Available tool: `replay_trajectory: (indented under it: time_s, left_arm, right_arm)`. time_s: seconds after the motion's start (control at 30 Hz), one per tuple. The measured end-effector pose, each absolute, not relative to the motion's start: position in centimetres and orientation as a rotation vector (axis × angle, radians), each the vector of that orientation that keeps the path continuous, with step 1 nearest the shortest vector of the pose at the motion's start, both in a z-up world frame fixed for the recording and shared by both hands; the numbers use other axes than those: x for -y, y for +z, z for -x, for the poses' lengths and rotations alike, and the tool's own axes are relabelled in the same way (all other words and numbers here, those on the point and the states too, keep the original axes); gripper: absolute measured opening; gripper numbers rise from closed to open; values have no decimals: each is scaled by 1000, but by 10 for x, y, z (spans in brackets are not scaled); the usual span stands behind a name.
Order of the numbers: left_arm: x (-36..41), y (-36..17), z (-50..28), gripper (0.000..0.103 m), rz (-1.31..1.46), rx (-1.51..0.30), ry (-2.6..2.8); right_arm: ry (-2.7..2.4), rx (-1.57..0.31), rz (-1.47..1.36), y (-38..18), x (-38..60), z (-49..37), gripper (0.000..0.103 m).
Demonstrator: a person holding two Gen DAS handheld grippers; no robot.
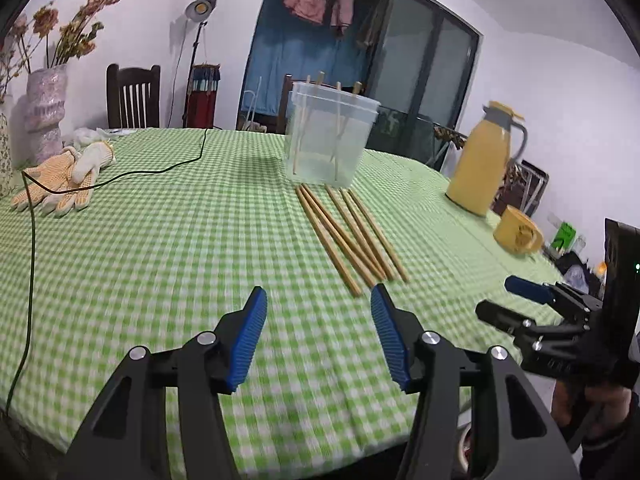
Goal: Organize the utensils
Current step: 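Withdraw both grippers from the container back over the table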
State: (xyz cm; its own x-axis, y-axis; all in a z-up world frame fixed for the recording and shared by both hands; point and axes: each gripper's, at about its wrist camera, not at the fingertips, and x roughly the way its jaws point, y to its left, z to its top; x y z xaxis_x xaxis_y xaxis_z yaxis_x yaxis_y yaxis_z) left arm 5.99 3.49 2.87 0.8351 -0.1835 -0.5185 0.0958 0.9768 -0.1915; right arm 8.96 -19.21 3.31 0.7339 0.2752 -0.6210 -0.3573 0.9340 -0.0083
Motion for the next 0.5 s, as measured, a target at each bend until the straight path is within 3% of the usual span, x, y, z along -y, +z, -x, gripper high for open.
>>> replay_trajectory:
  time_s: [0.37,0.43,0.5]
  left_arm:
    - [-15,-1,24,65,-37,-430,-42]
    - [-14,-3,30,74,-63,-428,-42]
    - [-17,-2,32,76,-64,-422,-39]
  right_arm:
    - [271,-592,124,2,208,-2,81]
    - [265,-571,114,6,210,0,82]
    - [267,-563,105,8,209,-1,82]
